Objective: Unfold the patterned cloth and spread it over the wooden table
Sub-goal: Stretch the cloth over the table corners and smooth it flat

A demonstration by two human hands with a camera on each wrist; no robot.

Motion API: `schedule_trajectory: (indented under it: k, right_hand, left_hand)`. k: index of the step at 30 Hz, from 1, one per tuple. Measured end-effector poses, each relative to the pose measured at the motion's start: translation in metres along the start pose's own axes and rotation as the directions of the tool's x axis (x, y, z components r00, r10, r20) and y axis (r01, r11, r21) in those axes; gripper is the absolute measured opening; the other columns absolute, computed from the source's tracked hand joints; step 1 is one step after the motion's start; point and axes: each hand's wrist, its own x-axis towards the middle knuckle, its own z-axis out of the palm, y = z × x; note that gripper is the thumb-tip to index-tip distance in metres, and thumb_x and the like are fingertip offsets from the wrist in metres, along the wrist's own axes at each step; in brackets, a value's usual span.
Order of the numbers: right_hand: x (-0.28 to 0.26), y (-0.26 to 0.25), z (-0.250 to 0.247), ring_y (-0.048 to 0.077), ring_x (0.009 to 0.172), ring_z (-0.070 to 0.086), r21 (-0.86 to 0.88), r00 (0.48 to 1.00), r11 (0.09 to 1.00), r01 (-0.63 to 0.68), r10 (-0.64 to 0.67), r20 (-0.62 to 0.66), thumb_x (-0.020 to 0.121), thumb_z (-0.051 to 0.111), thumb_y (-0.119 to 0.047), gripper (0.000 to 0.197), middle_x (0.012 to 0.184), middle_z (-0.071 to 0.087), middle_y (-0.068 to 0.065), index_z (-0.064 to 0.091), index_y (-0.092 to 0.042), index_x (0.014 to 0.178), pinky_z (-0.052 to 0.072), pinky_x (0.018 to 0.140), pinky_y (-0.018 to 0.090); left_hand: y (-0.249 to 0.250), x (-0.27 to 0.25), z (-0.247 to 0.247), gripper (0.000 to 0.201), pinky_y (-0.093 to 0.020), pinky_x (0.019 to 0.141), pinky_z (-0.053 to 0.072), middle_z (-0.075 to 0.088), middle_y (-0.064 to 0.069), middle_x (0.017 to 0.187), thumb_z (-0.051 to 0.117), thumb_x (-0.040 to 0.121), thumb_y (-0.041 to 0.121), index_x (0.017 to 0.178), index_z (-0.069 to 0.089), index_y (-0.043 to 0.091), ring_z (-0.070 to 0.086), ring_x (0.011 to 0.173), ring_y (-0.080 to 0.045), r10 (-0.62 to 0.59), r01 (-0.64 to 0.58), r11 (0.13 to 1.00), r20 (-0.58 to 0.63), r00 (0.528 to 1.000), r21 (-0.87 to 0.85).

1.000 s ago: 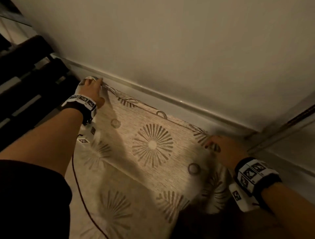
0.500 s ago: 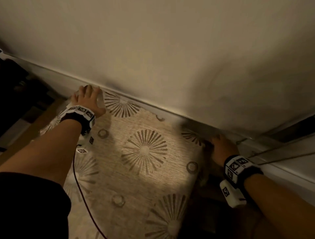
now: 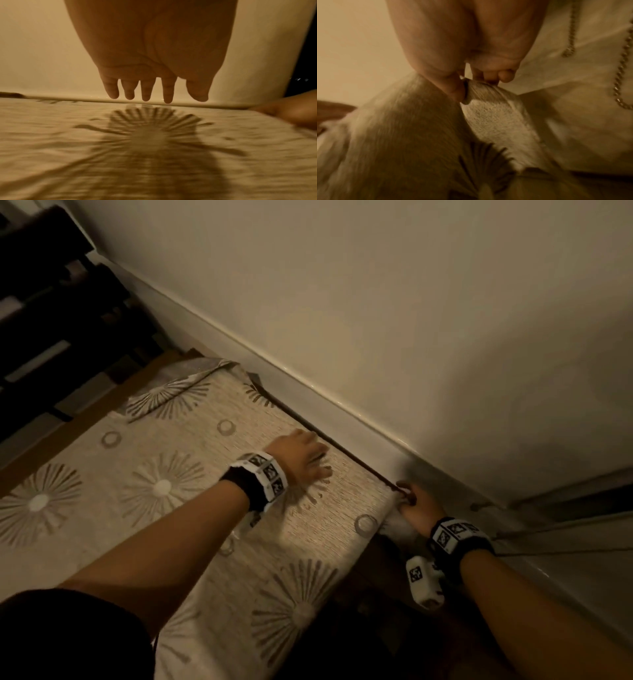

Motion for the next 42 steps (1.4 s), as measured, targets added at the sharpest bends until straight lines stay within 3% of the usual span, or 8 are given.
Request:
schedule_trajectory:
  k: [4,10,14,17,21,23,30,42]
  right_hand:
    - [0.016,0.014,-0.010,0.031,0.101,0.060,0.171,0.994,0.983,-0.068,0.082,-0.075,0.085,0.054,0.008,0.028,0.099,0.063,0.011,0.064,-0.012,0.101,0.045,0.079,0.027]
    - [0.030,0.031,-0.025,0.037,0.119,0.053,0.142,0.928,0.959,-0.244,0.274,-0.253,0.087,0.055,-0.003,0.040,0.128,0.057,0.018,0.053,-0.006,0.128,0.042,0.099,0.038]
    - [0.021,0.013,-0.023,0.034,0.108,0.060,-0.058,0.927,0.998,-0.005,-0.017,-0.374,0.085,0.050,-0.002,0.032,0.116,0.064,0.014,0.063,-0.012,0.113,0.046,0.092,0.035]
    - [0.024,0.004,-0.014,0.032,0.091,0.063,-0.246,0.946,0.951,0.188,-0.242,-0.214,0.081,0.050,0.004,0.028,0.096,0.067,0.012,0.069,-0.016,0.085,0.050,0.080,0.033]
    - [0.026,0.015,-0.008,0.031,0.107,0.061,-0.531,0.975,0.842,-0.094,0.186,0.121,0.098,0.036,-0.043,0.044,0.116,0.065,0.013,0.065,-0.014,0.111,0.045,0.091,0.034]
    - [0.027,0.009,-0.011,0.031,0.115,0.057,-0.544,0.980,0.834,-0.094,0.173,0.097,0.099,0.040,-0.039,0.042,0.125,0.061,0.016,0.062,-0.009,0.117,0.042,0.094,0.033]
    - [0.019,-0.131,-0.022,0.026,0.119,0.054,-0.715,0.967,0.654,0.248,-0.124,0.222,0.093,0.049,-0.021,0.032,0.132,0.057,0.010,0.059,-0.020,0.123,0.041,0.099,0.029]
    - [0.127,-0.370,0.120,0.019,0.106,0.059,-0.424,0.700,0.561,0.711,-0.513,0.496,0.092,0.049,-0.014,0.024,0.111,0.064,0.000,0.069,-0.019,0.105,0.040,0.087,0.020]
  left_hand:
    - [0.056,-0.004,0.018,0.081,-0.059,0.113,0.020,0.007,-0.006,0.161,0.052,0.081,0.069,0.148,0.016,0.042,0.006,0.147,-0.032,-0.025,0.023,1.000,0.171,0.985,0.012]
    - [0.069,-0.004,0.022,0.092,-0.062,0.115,0.010,-0.009,-0.004,0.161,0.068,0.079,0.053,0.148,0.008,0.046,-0.009,0.147,-0.033,-0.099,0.100,0.995,0.217,0.971,0.005]
    - [0.072,-0.003,0.022,0.091,-0.062,0.115,0.009,-0.009,-0.003,0.161,0.069,0.079,0.050,0.148,0.009,0.046,-0.011,0.147,-0.032,-0.128,0.131,0.991,0.220,0.967,-0.002]
    - [0.070,-0.002,0.025,0.091,-0.064,0.114,0.009,-0.008,-0.003,0.161,0.070,0.079,0.050,0.148,0.011,0.046,-0.010,0.147,-0.032,-0.129,0.135,0.991,0.218,0.967,-0.013]
    - [0.070,-0.005,0.031,0.092,-0.067,0.112,0.009,-0.006,-0.006,0.161,0.069,0.078,0.052,0.148,0.010,0.044,-0.007,0.147,-0.035,-0.100,0.101,0.995,0.167,0.981,0.002]
    - [0.065,-0.010,0.031,0.091,-0.063,0.114,0.009,-0.002,-0.007,0.161,0.067,0.078,0.056,0.149,0.012,0.040,-0.003,0.147,-0.033,-0.055,0.059,0.997,0.084,0.995,-0.044]
    - [-0.051,-0.076,-0.009,0.064,-0.048,0.107,0.035,0.038,-0.015,0.145,0.062,0.087,0.042,0.142,0.040,0.016,0.035,0.133,-0.035,-0.276,0.216,0.923,-0.157,0.948,-0.320]
    - [-0.269,-0.080,-0.053,0.044,-0.036,0.095,0.046,0.053,-0.011,0.135,0.053,0.092,0.032,0.133,0.046,0.018,0.054,0.118,-0.030,-0.716,0.661,0.667,-0.053,0.696,-0.344]
